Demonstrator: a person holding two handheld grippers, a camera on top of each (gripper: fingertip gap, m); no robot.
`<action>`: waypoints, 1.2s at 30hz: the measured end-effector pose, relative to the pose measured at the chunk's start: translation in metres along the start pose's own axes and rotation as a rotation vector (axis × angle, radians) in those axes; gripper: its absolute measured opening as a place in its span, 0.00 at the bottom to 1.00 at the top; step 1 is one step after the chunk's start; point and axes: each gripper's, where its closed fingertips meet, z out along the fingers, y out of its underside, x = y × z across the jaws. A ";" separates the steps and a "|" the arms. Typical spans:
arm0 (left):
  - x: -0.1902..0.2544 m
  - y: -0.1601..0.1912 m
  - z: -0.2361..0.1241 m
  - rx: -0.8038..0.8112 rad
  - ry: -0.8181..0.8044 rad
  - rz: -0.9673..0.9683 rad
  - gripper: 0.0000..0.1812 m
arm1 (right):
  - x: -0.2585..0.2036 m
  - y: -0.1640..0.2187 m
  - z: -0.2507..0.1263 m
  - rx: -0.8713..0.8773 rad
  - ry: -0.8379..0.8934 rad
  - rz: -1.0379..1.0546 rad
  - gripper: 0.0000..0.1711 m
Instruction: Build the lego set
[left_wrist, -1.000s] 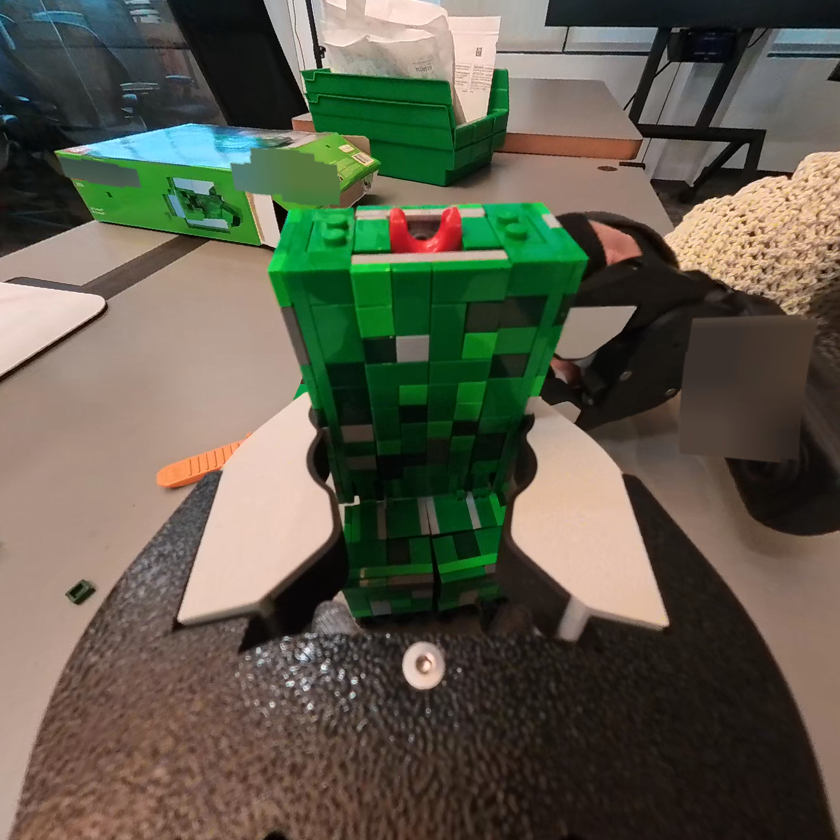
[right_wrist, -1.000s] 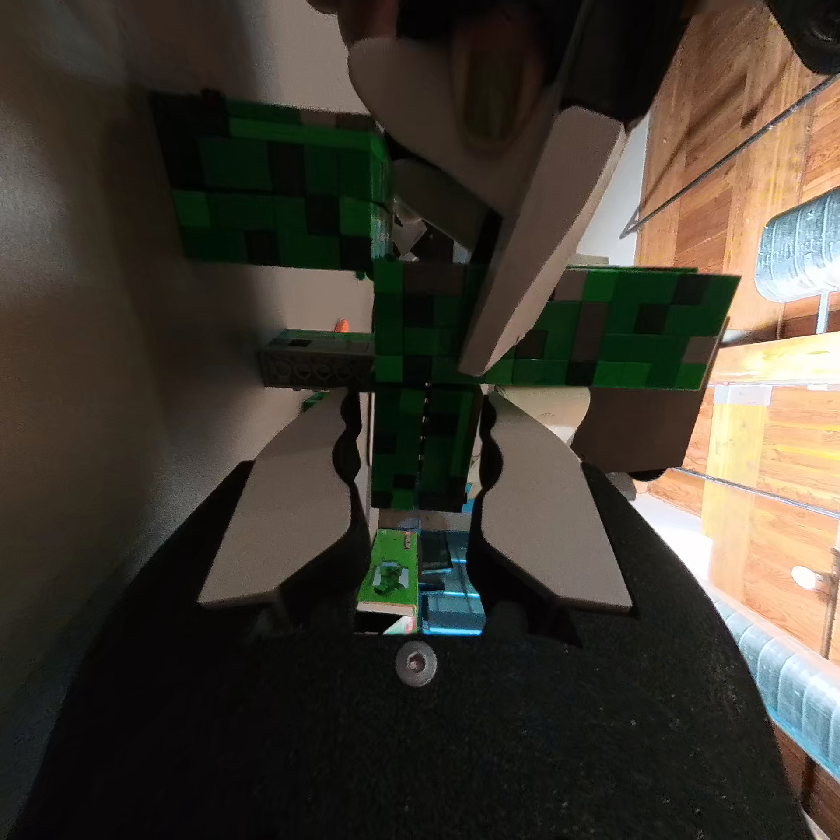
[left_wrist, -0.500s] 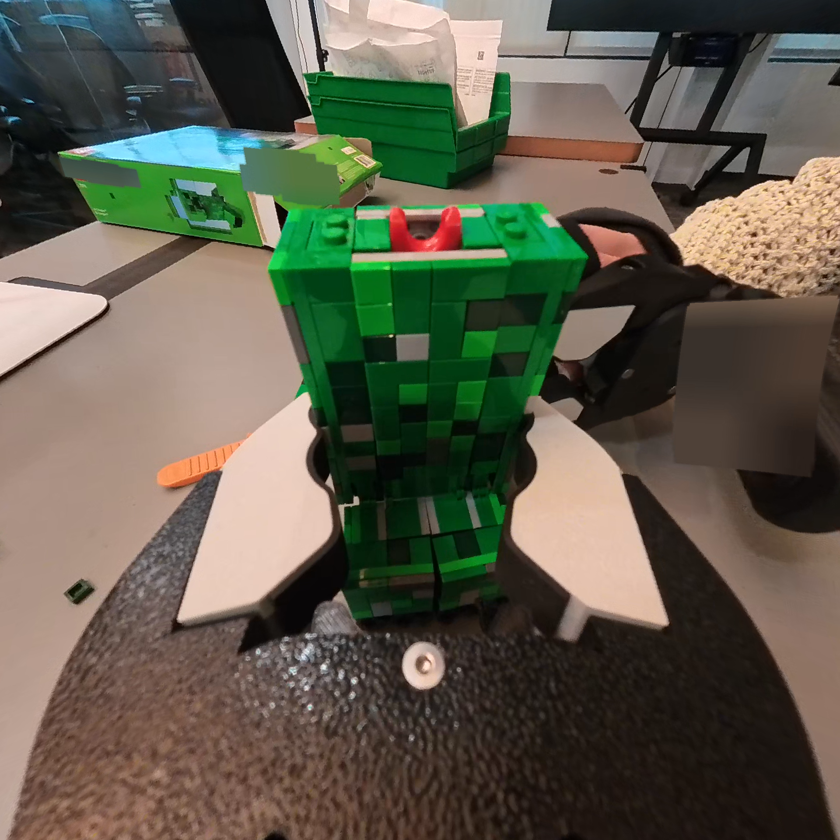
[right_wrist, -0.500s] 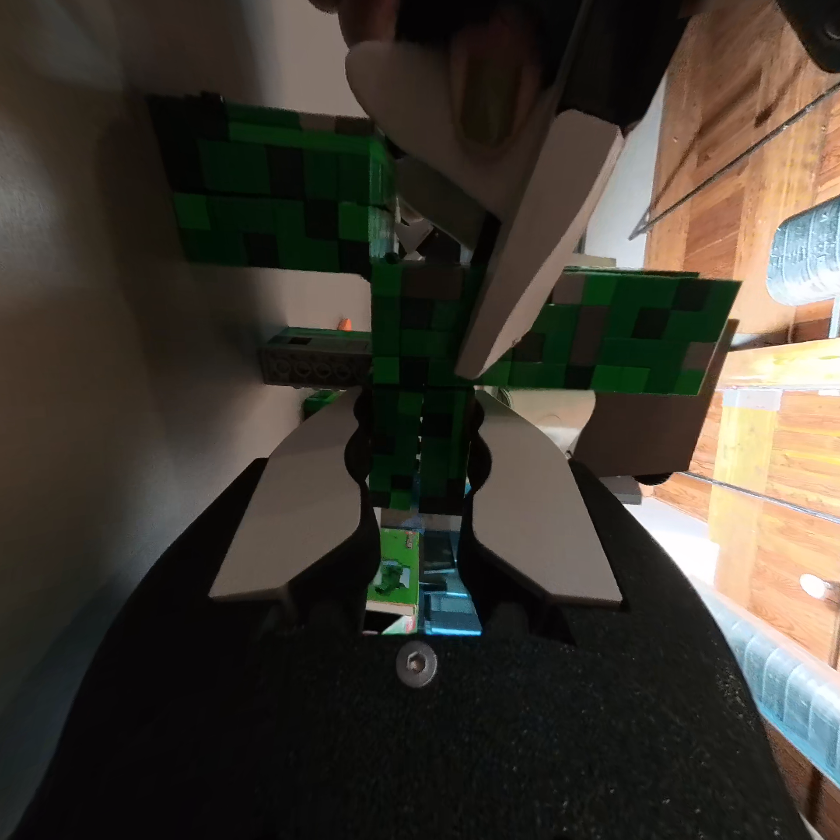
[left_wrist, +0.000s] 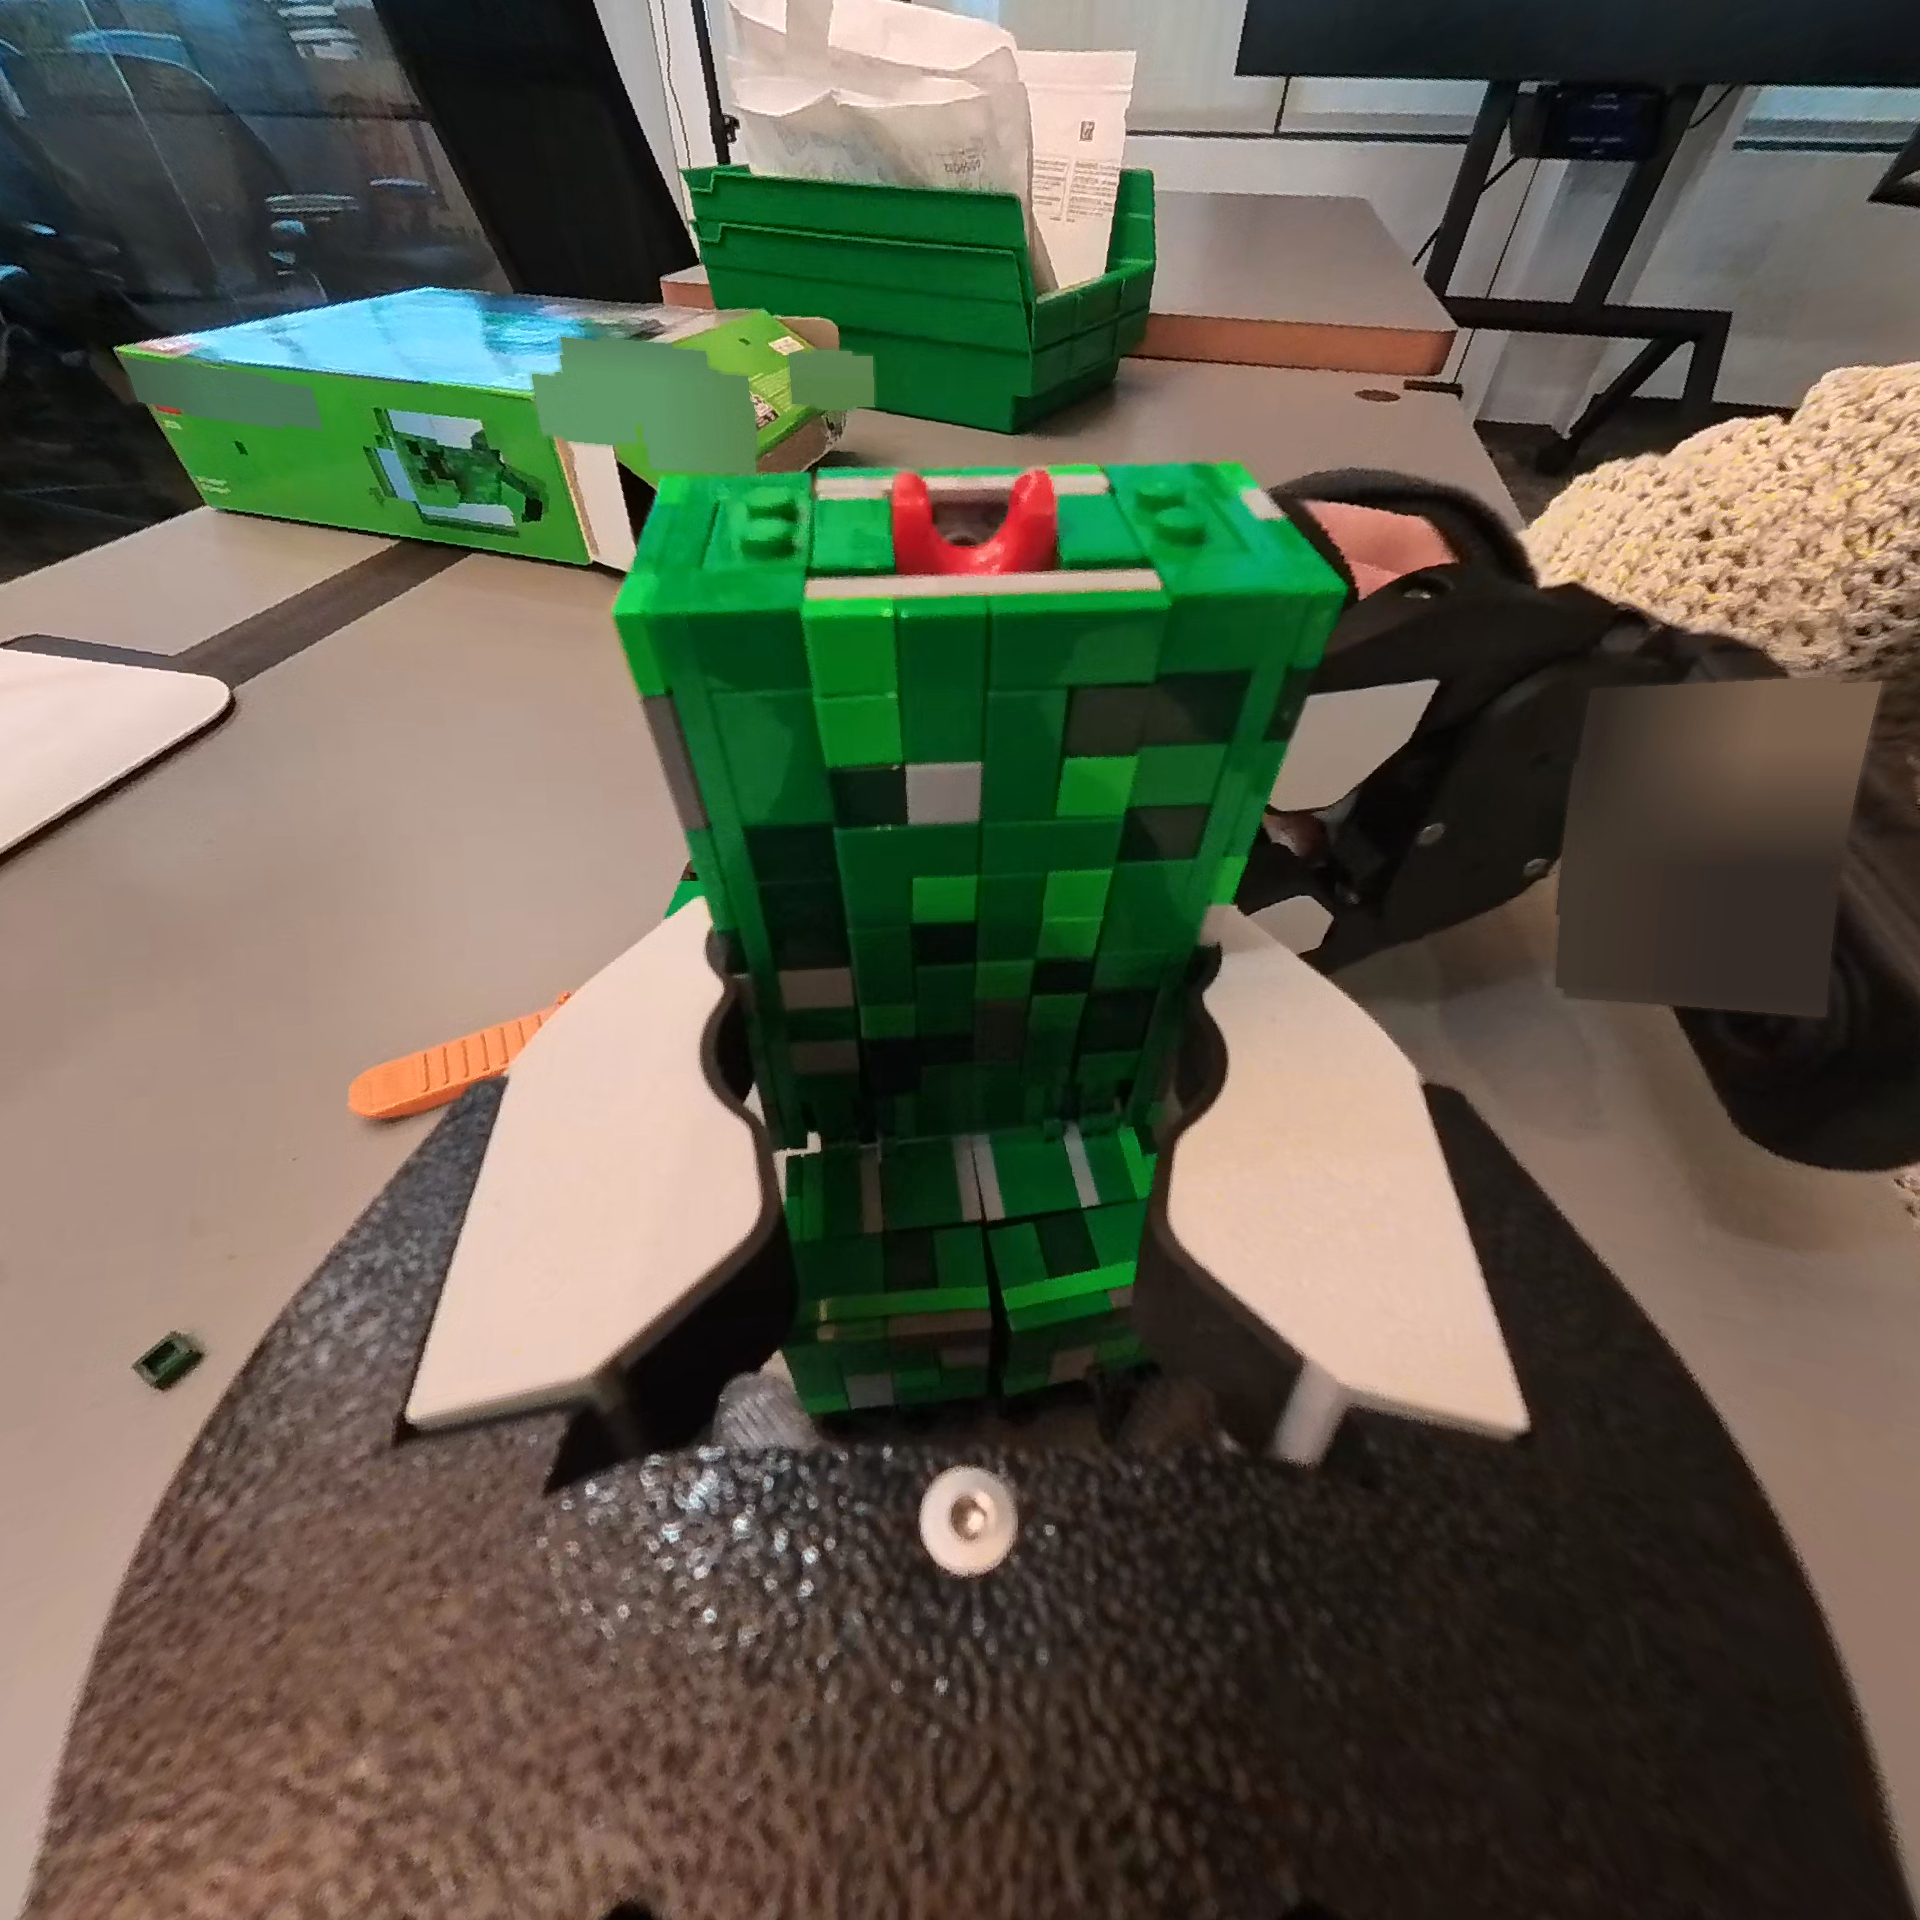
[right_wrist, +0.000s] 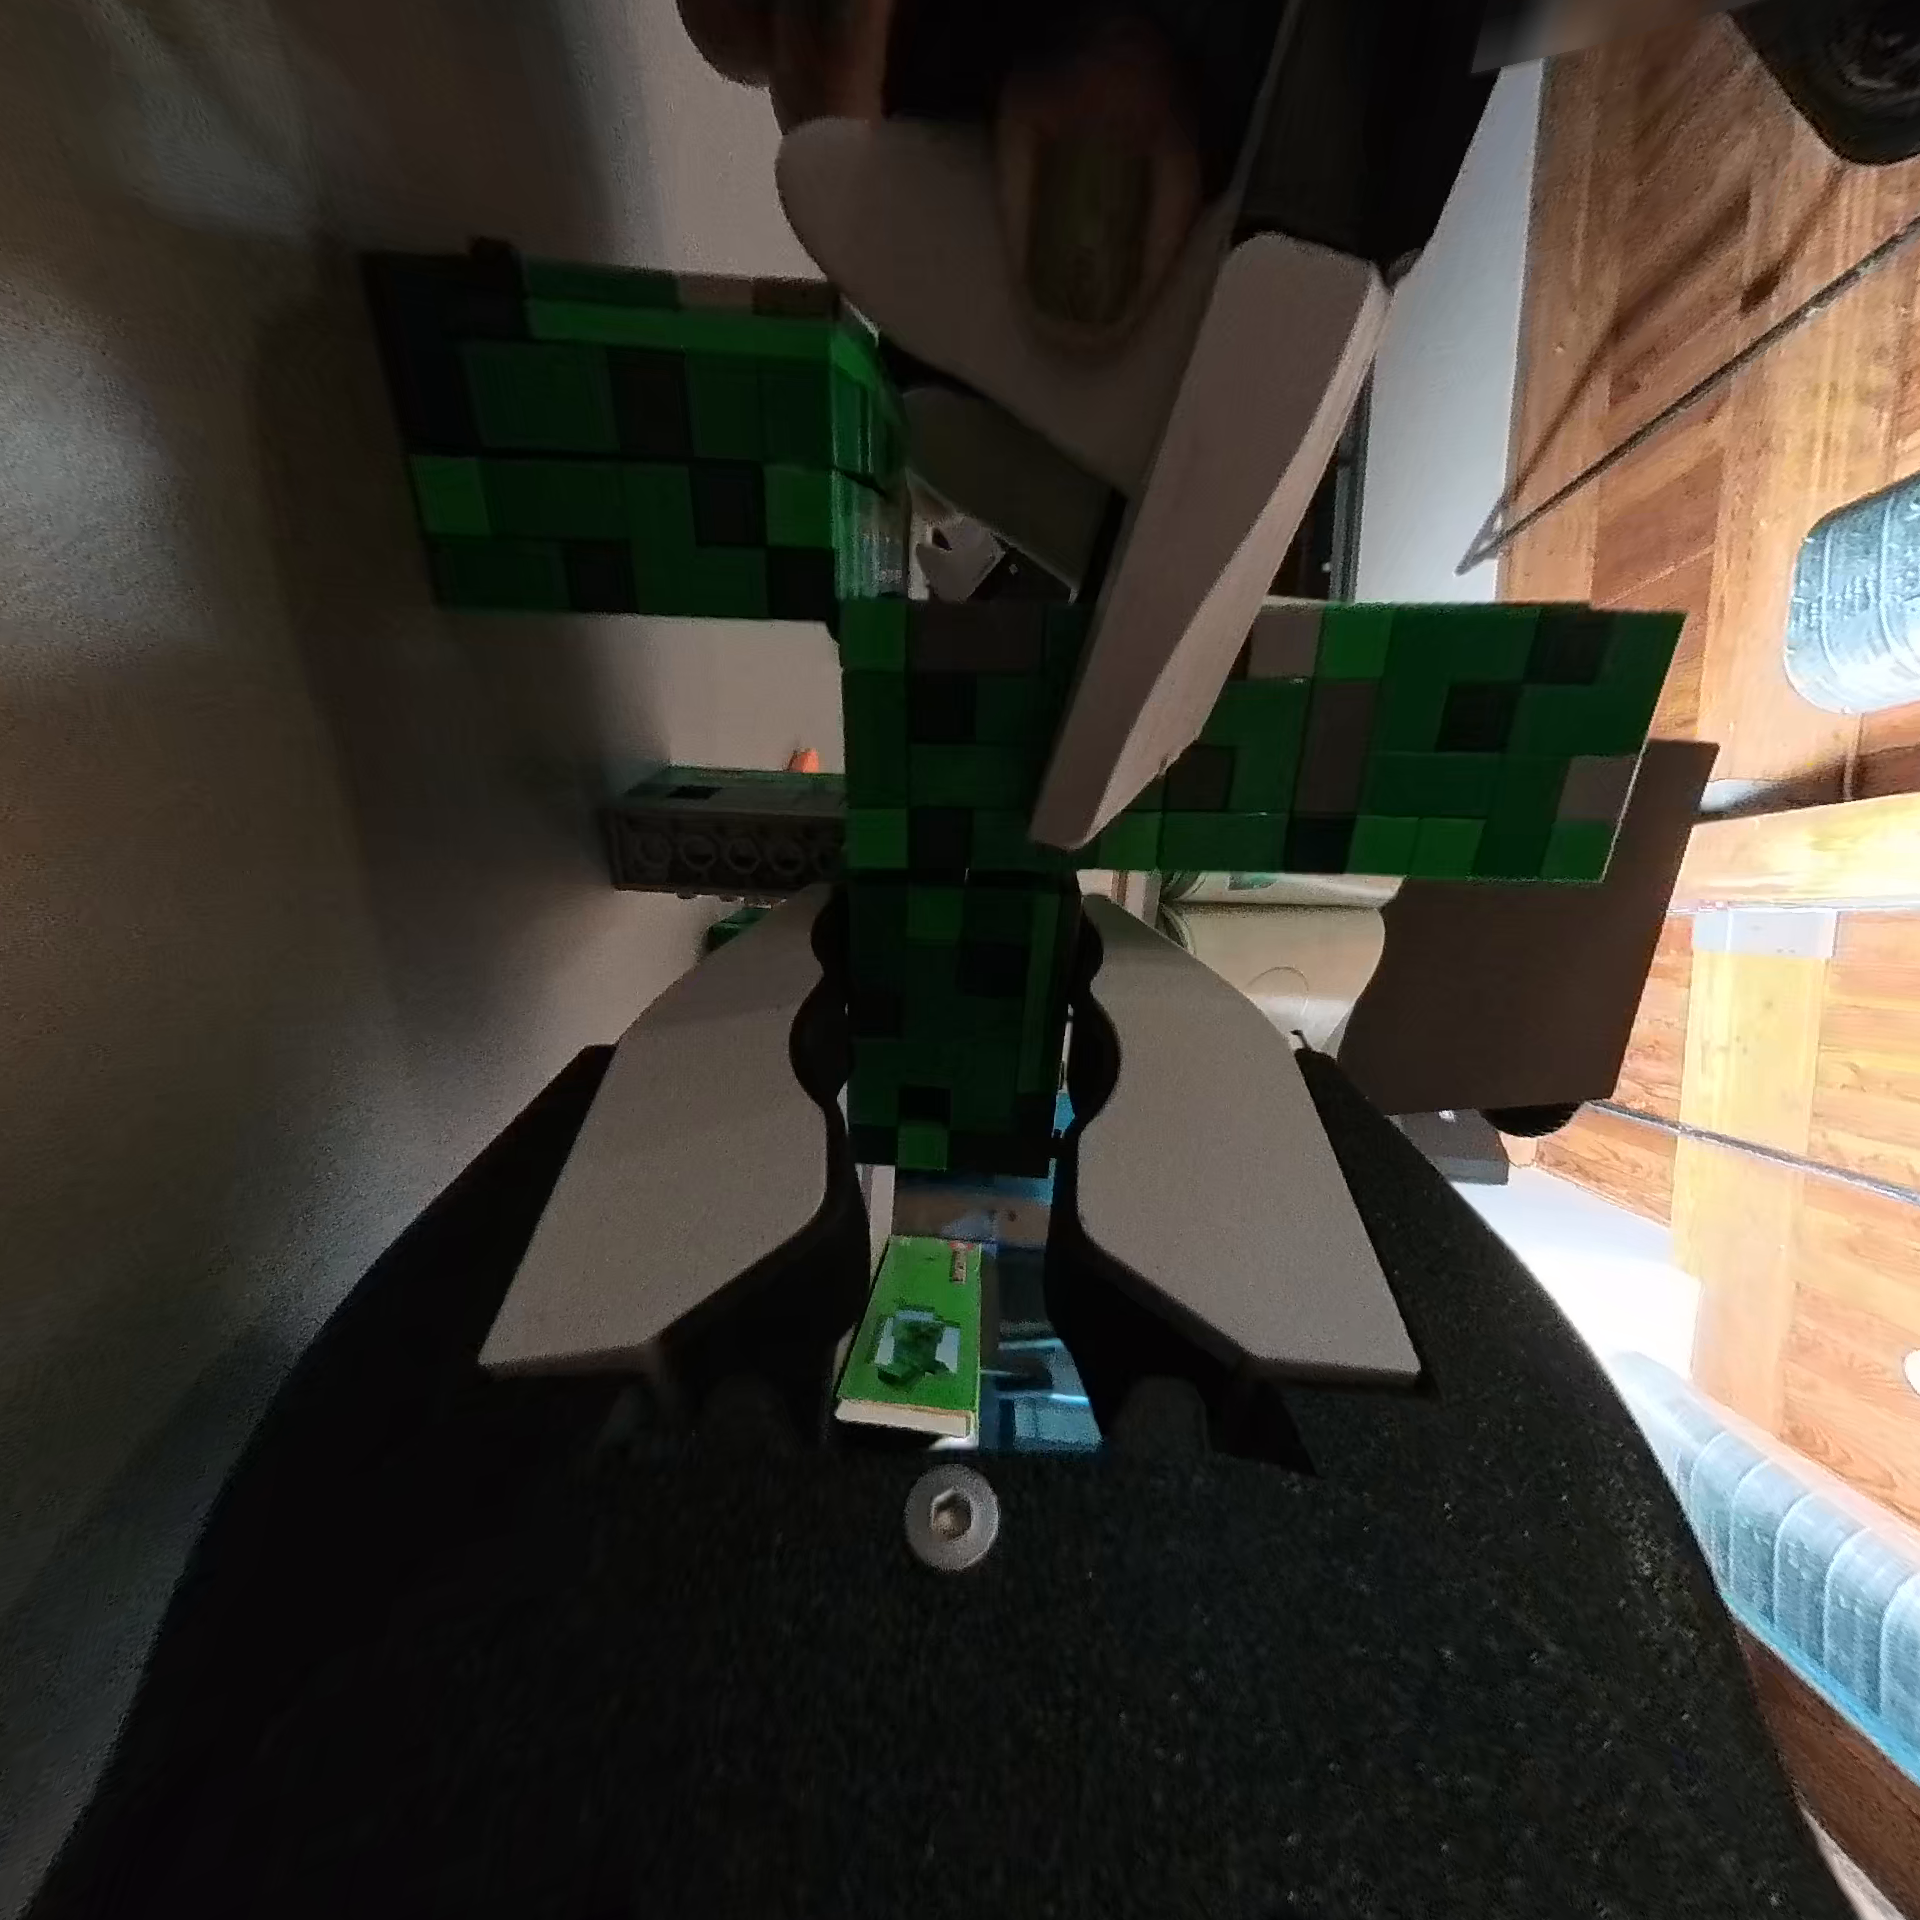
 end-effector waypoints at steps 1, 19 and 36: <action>0.000 0.000 0.000 -0.001 -0.001 0.003 0.44 | 0.001 0.000 -0.001 0.008 0.008 0.009 0.25; 0.000 0.000 0.000 0.005 0.004 -0.013 0.44 | -0.002 0.014 0.001 -0.029 -0.036 0.028 0.22; 0.001 0.000 0.000 0.004 0.002 -0.009 0.44 | -0.005 0.025 0.001 0.014 -0.048 0.155 0.24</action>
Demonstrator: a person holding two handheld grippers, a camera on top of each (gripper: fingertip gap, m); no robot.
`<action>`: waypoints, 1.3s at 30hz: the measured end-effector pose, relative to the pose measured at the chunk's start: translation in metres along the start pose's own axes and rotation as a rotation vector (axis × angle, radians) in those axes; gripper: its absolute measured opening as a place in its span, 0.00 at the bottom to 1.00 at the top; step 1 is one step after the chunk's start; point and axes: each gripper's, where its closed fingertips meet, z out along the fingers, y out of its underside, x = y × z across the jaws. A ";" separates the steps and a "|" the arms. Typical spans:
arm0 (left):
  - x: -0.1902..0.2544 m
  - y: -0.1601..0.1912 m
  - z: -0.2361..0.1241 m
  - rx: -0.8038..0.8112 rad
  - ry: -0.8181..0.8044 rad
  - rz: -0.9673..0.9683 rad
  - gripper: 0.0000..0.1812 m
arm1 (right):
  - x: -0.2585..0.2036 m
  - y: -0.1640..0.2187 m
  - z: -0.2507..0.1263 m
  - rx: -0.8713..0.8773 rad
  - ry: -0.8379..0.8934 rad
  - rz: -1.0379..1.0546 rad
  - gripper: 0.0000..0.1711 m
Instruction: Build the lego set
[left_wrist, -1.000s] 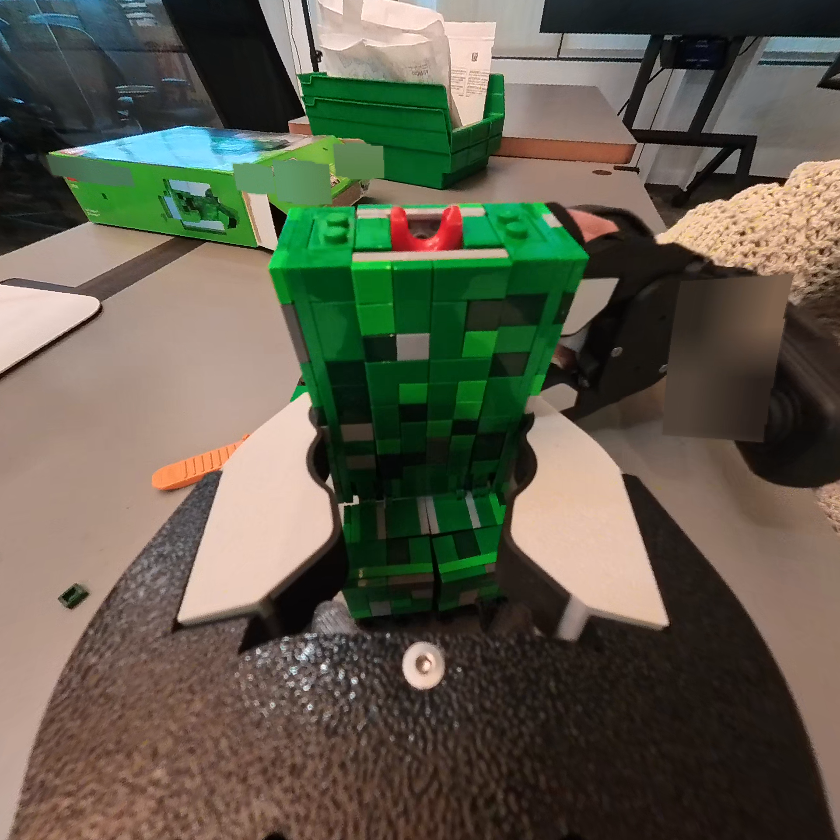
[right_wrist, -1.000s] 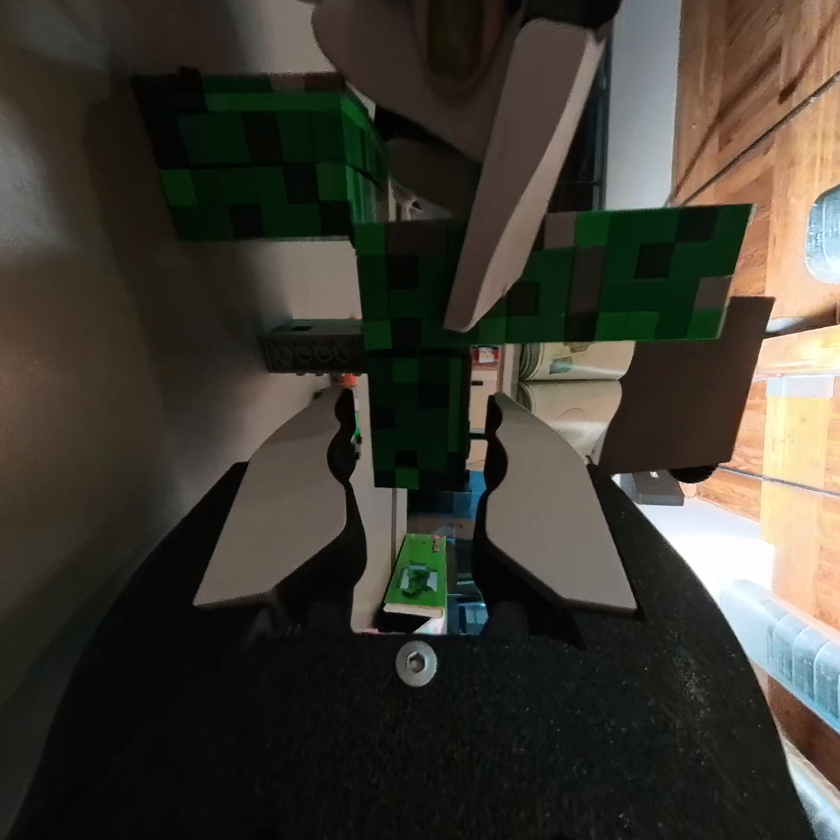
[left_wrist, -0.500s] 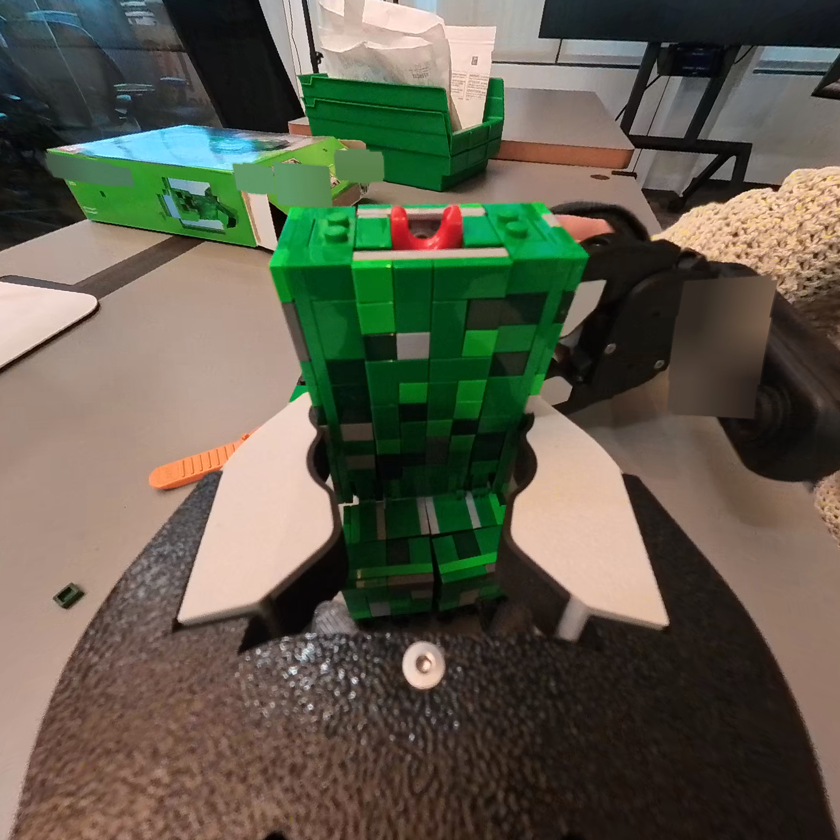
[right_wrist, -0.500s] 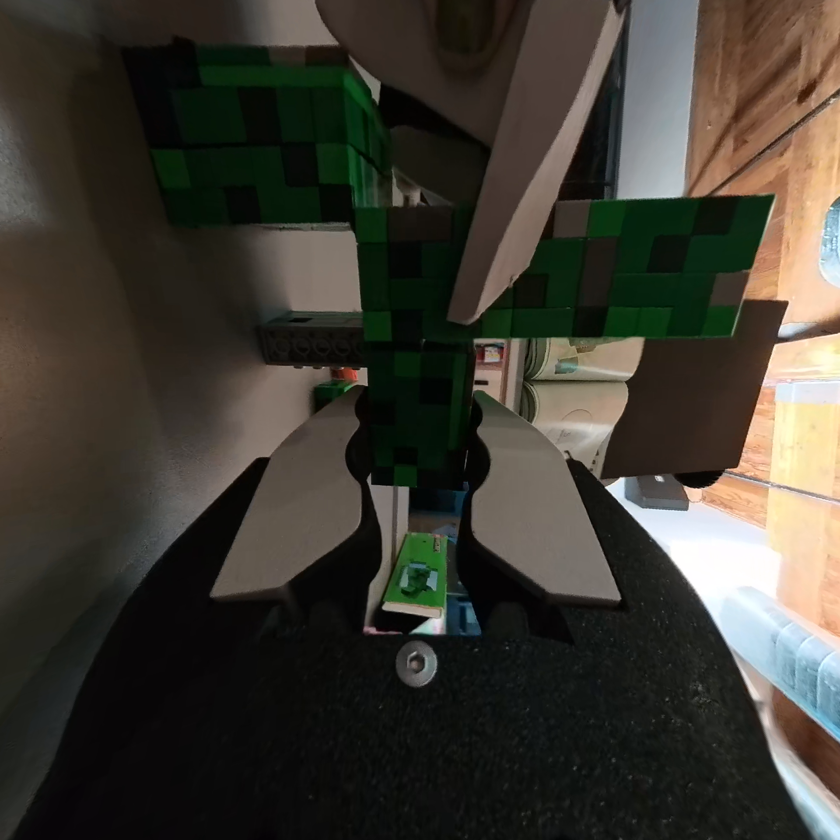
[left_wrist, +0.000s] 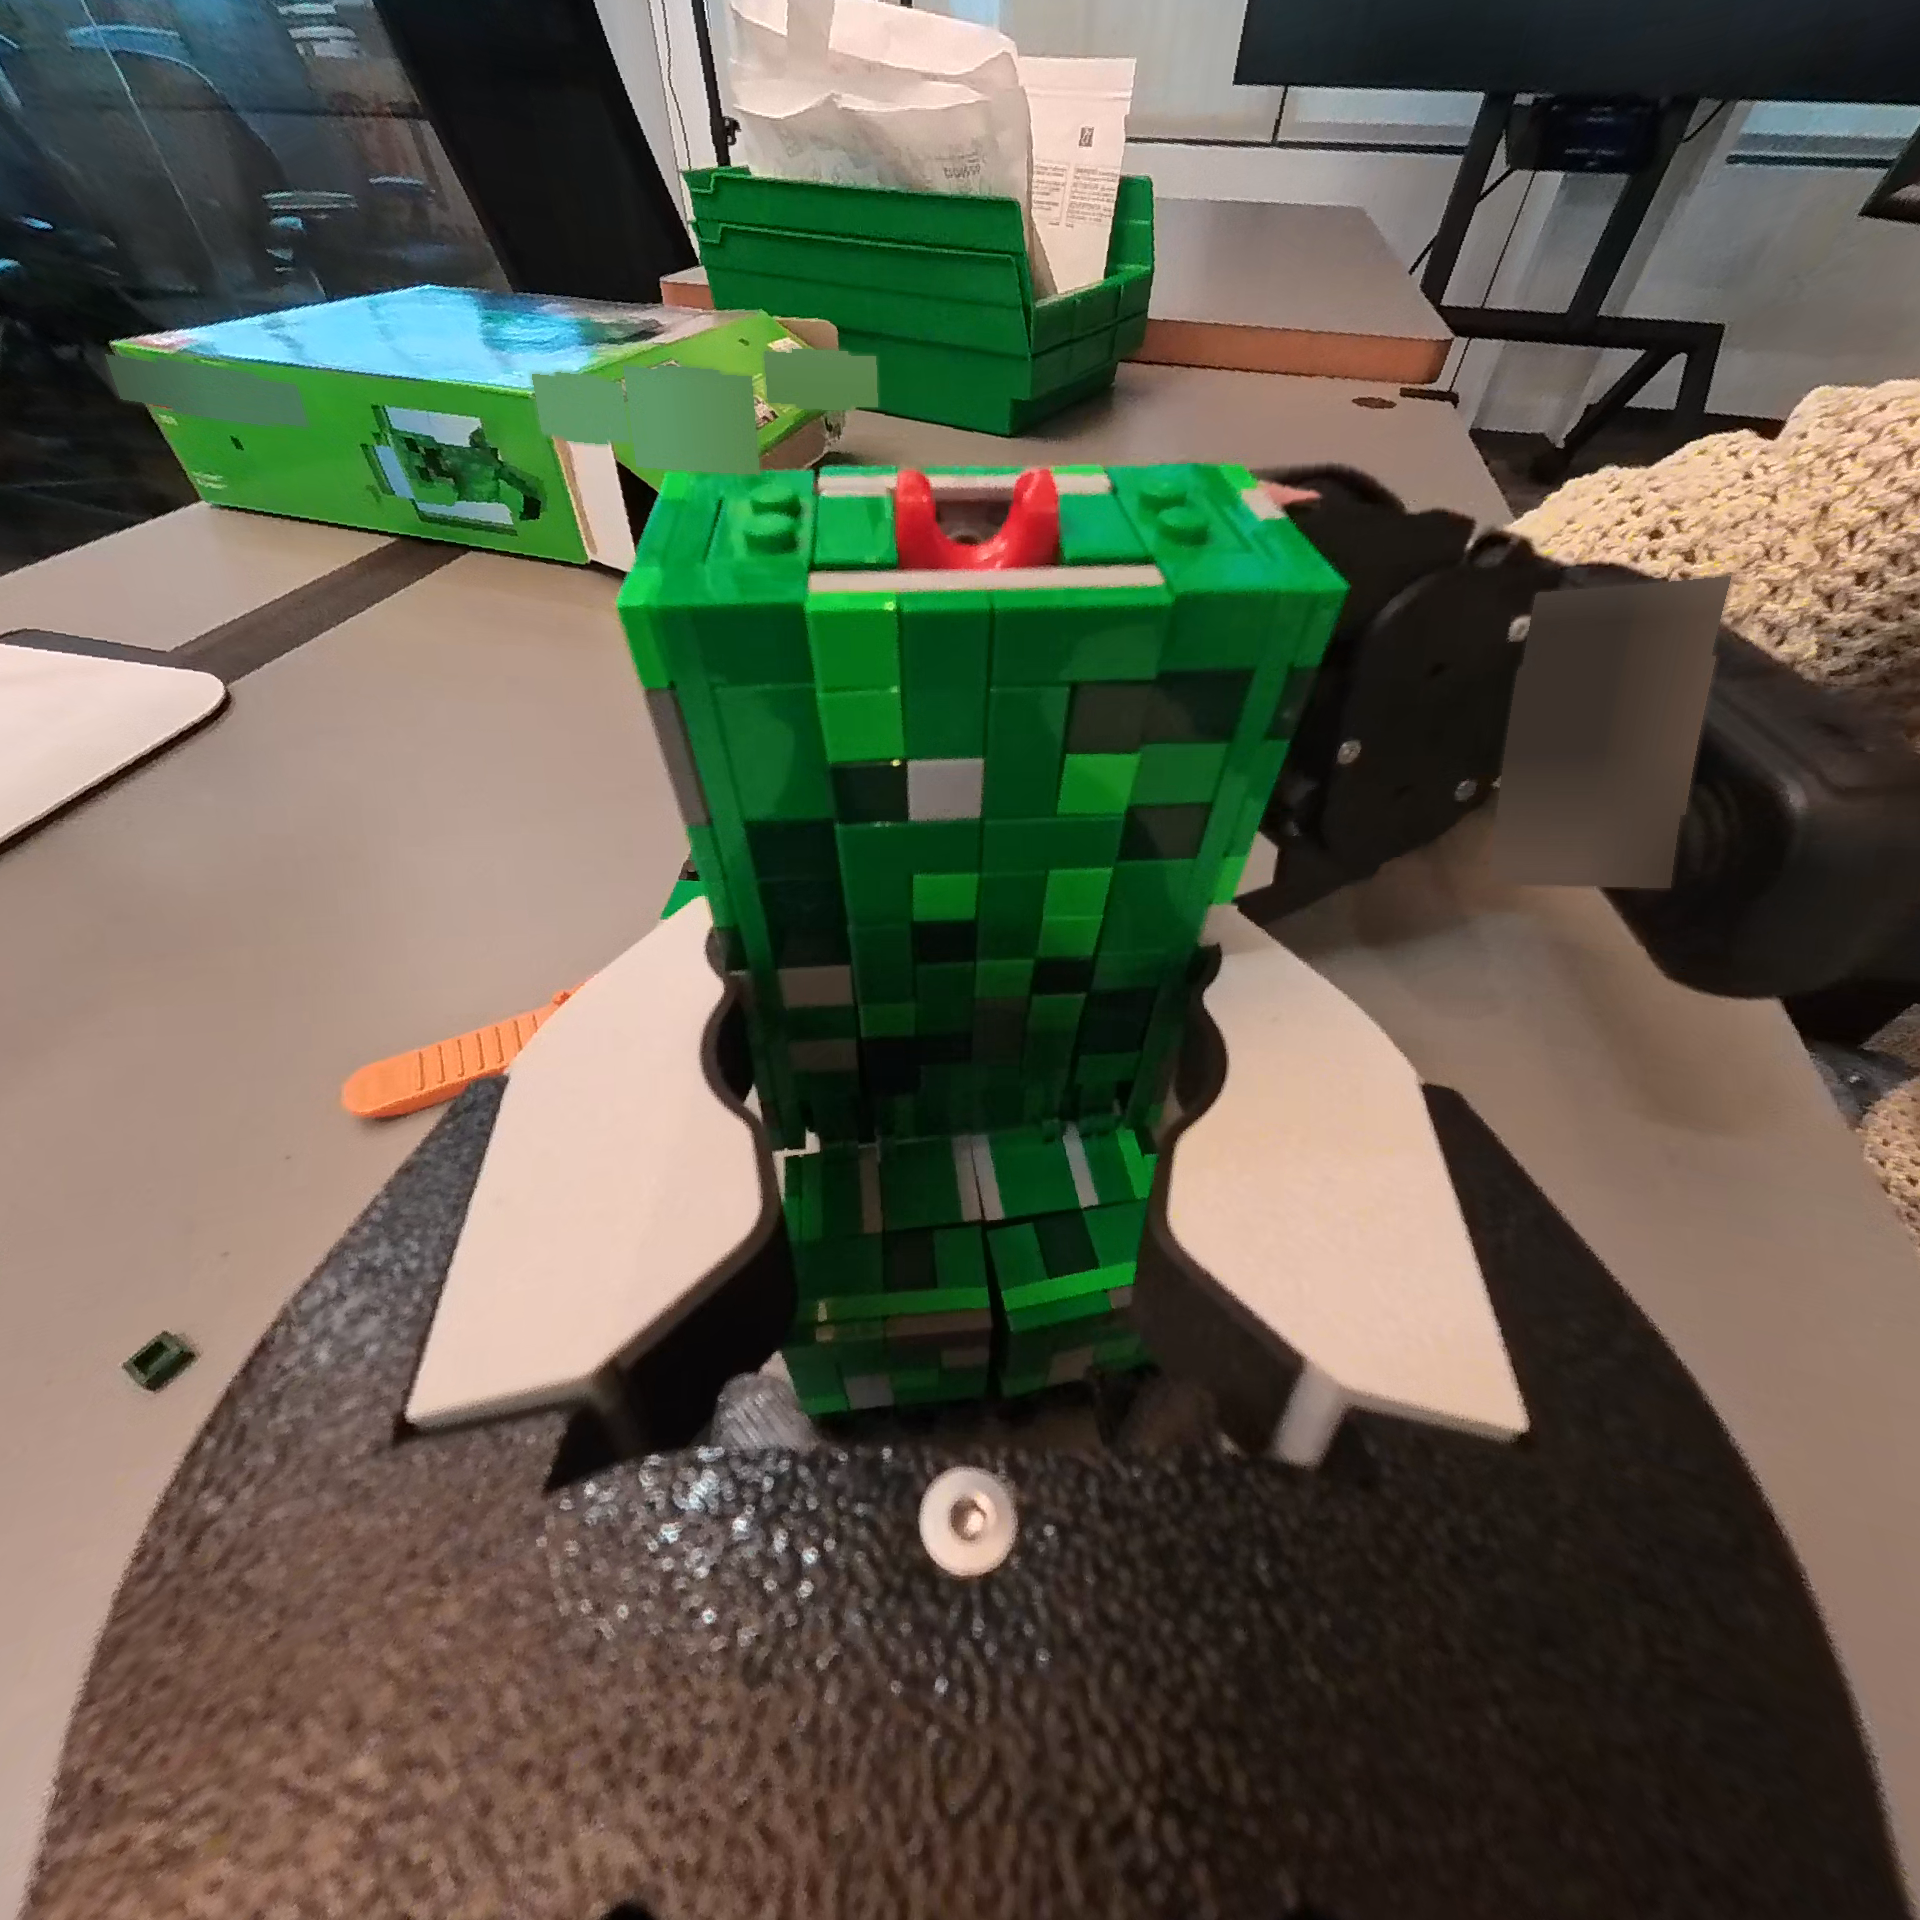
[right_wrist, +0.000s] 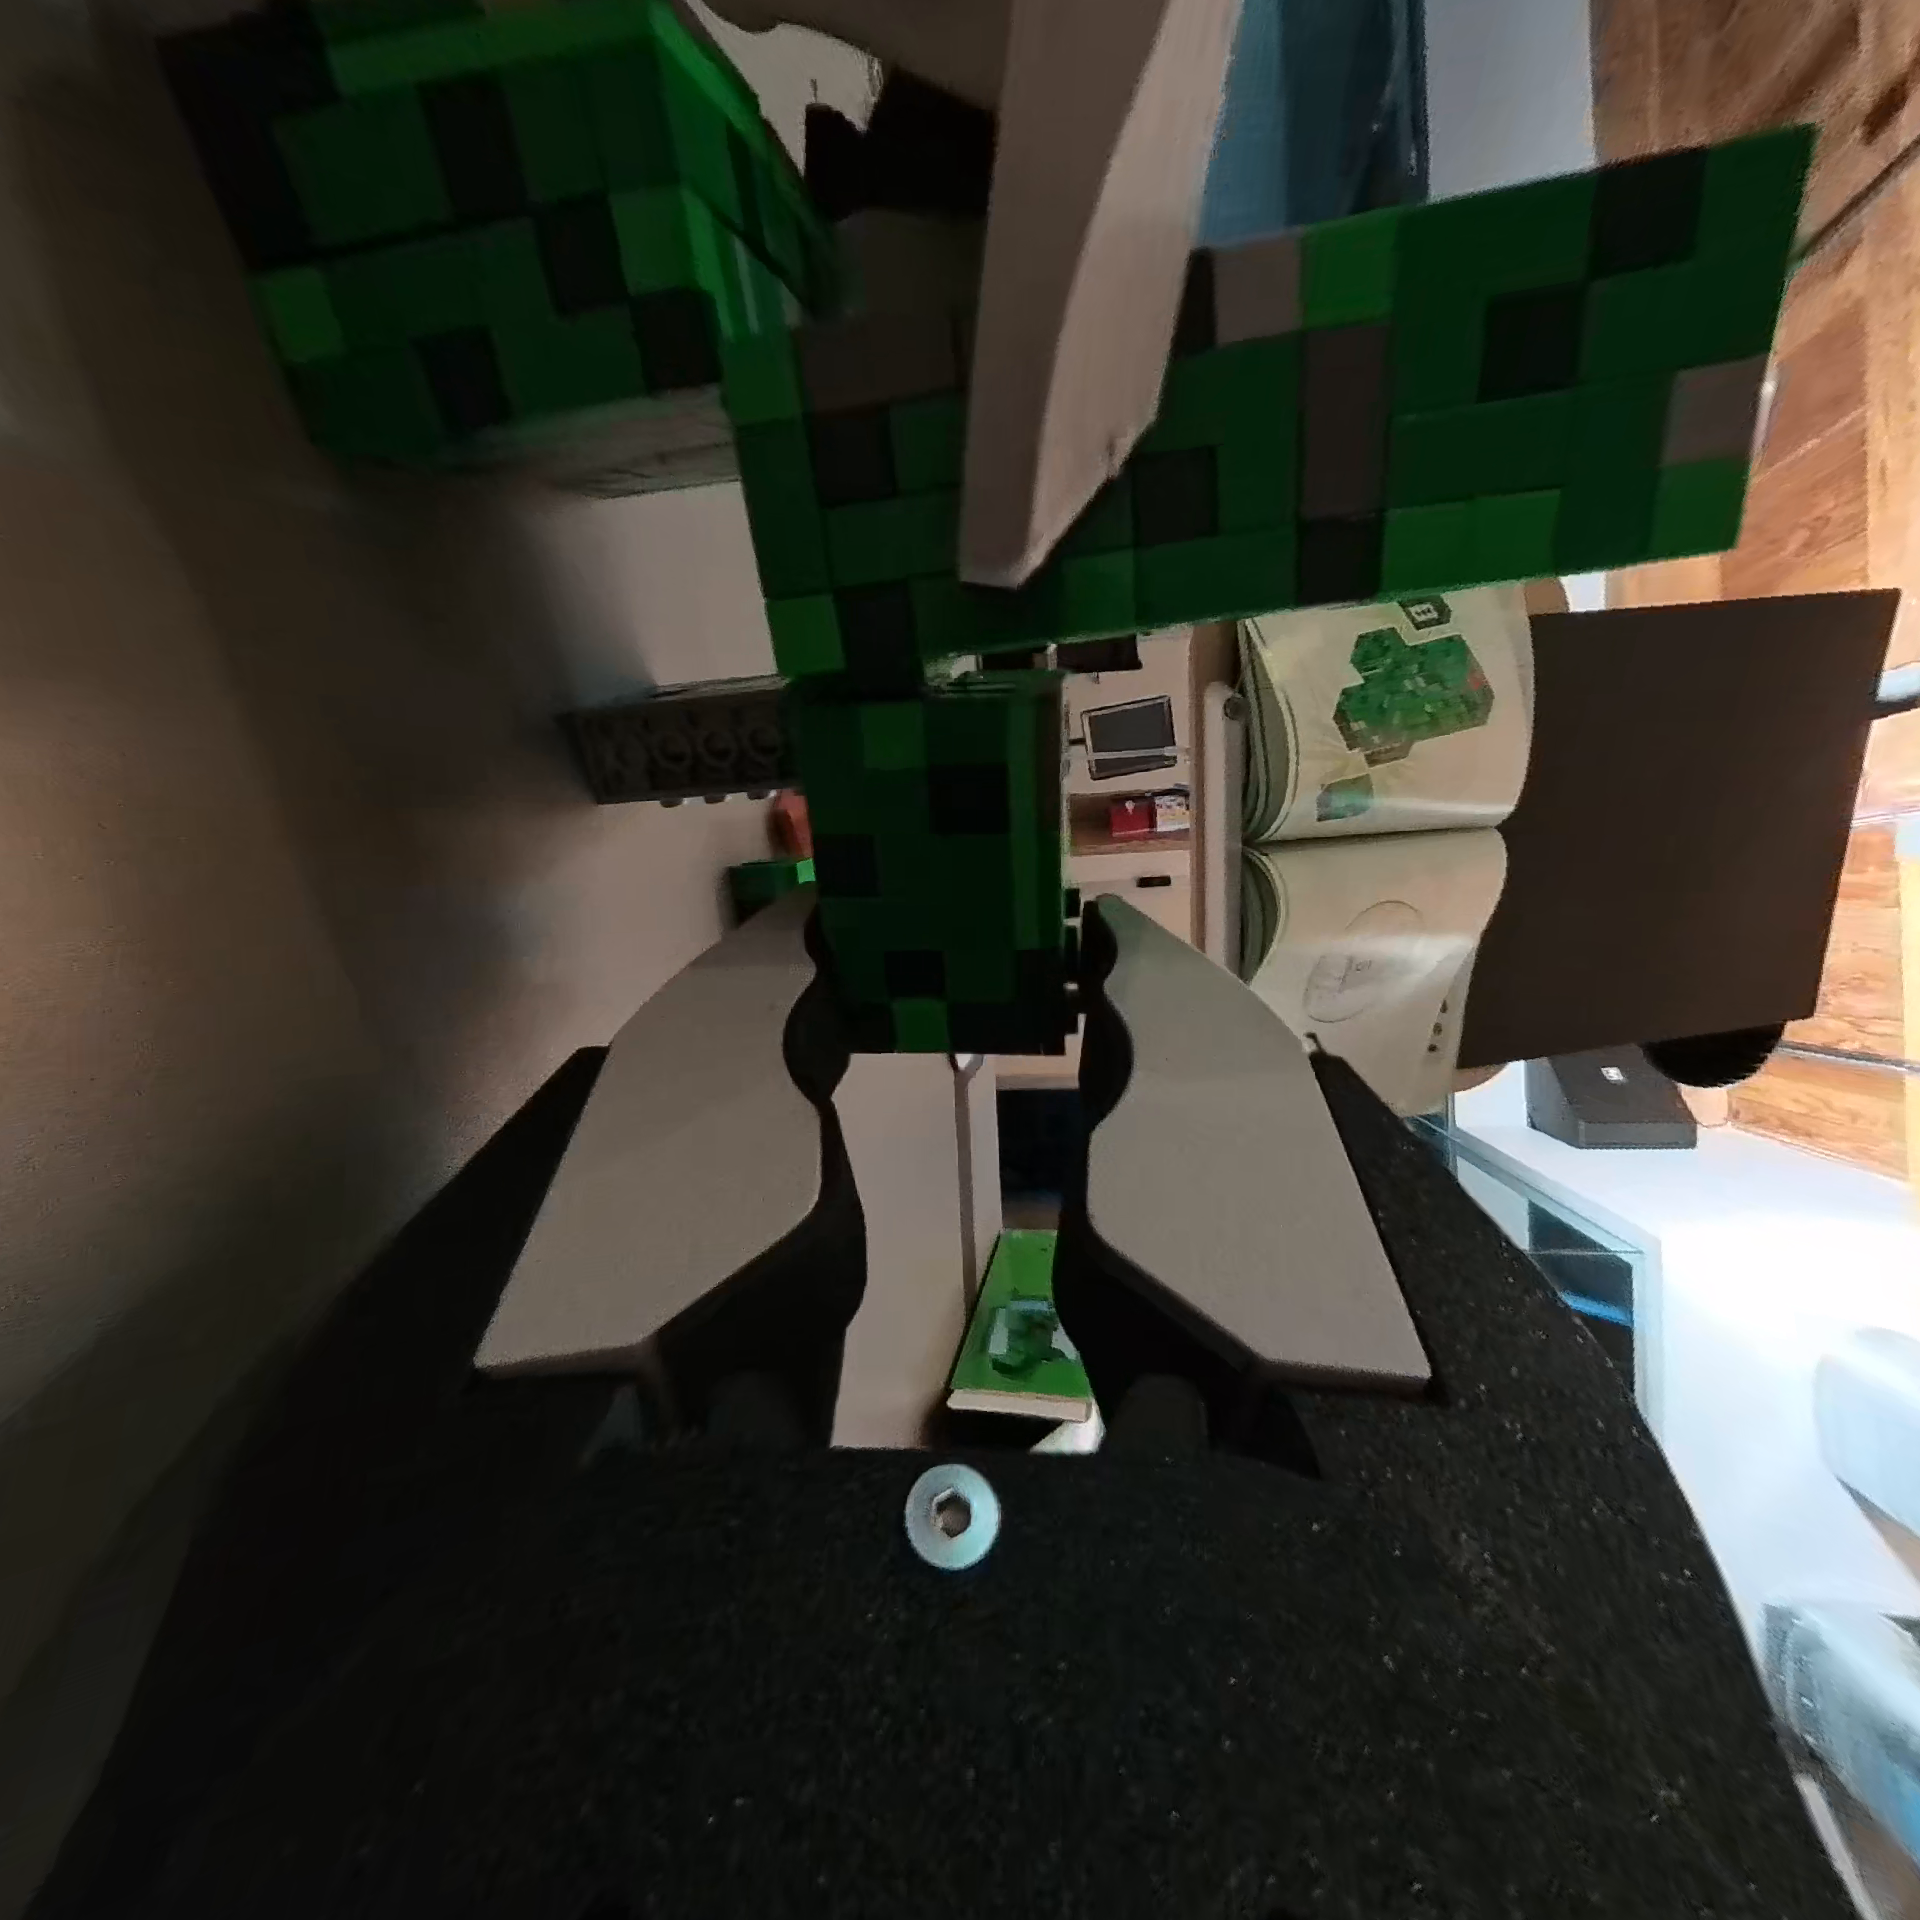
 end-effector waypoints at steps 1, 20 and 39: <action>0.000 0.000 0.000 0.001 0.001 -0.001 0.44 | 0.000 0.000 0.000 -0.006 0.002 -0.014 0.24; 0.000 0.000 0.000 0.004 0.003 -0.009 0.44 | 0.000 0.001 -0.001 -0.031 -0.004 -0.051 0.23; 0.001 0.000 0.000 0.005 0.003 -0.002 0.45 | -0.026 -0.008 -0.033 0.211 -0.265 0.195 0.42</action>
